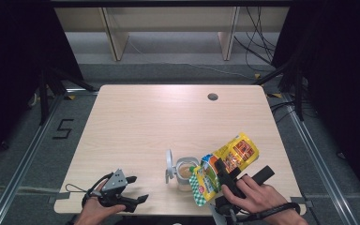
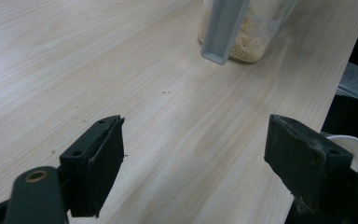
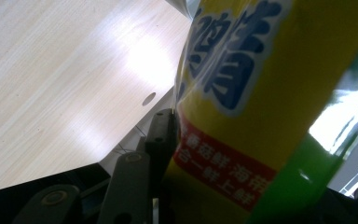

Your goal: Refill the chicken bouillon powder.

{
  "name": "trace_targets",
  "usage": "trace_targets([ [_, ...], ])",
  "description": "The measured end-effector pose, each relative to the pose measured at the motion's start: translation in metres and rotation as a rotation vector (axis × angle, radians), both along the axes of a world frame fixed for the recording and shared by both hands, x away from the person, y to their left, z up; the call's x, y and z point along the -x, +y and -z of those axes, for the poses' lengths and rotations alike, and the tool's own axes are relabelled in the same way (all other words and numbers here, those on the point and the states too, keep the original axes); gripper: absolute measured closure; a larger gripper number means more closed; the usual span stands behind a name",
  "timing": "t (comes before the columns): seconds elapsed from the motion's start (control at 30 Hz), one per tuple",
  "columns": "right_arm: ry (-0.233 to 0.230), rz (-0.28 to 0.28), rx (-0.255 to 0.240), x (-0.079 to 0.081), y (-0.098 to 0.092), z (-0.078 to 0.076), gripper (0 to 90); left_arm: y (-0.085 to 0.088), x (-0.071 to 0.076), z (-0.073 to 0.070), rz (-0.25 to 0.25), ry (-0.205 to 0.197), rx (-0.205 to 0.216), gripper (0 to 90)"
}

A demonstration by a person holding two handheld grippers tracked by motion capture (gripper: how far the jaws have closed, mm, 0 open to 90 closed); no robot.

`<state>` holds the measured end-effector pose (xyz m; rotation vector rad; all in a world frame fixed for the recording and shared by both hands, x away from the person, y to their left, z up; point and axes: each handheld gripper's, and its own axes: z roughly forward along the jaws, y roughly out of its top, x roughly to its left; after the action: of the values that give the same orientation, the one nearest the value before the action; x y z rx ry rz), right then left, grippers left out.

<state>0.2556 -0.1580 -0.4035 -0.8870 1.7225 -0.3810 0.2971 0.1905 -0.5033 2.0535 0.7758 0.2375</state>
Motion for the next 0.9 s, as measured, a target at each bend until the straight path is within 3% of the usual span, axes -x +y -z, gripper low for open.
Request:
trace_targets([
  [0.13,0.000,0.000,0.002,0.0003,-0.0001,0.0001,65.3,0.0000,0.0001,0.0000,0.000,-0.001,0.002,19.3],
  [0.17,0.000,0.000,0.002,0.0002,-0.0003,0.0001,65.3,0.0013,-0.0004,-0.0010,0.006,-0.001,-0.021,19.2],
  [0.27,0.000,0.000,0.002,0.0001,-0.0004,-0.0001,65.3,0.0002,-0.0004,0.0000,-0.003,-0.004,-0.008,19.3],
  [0.5,-0.001,-0.004,0.002,0.0005,-0.0004,0.0001,65.4,0.0012,-0.0002,-0.0010,0.005,-0.003,-0.021,19.3],
  [0.6,-0.001,-0.001,0.000,0.0005,-0.0006,-0.0005,65.4,0.0011,-0.0002,-0.0009,0.005,-0.005,-0.020,19.3],
  [0.67,-0.003,-0.001,0.001,0.0004,-0.0005,-0.0008,65.4,-0.0004,0.0000,0.0012,0.001,-0.012,0.014,19.3],
  [0.8,-0.001,-0.002,0.002,0.0006,-0.0004,-0.0010,65.4,0.0002,-0.0002,0.0001,0.001,-0.006,-0.004,19.3],
  [0.9,-0.012,-0.007,0.001,0.0011,-0.0006,-0.0008,65.4,-0.0003,-0.0001,0.0009,0.002,-0.010,0.009,19.3],
])
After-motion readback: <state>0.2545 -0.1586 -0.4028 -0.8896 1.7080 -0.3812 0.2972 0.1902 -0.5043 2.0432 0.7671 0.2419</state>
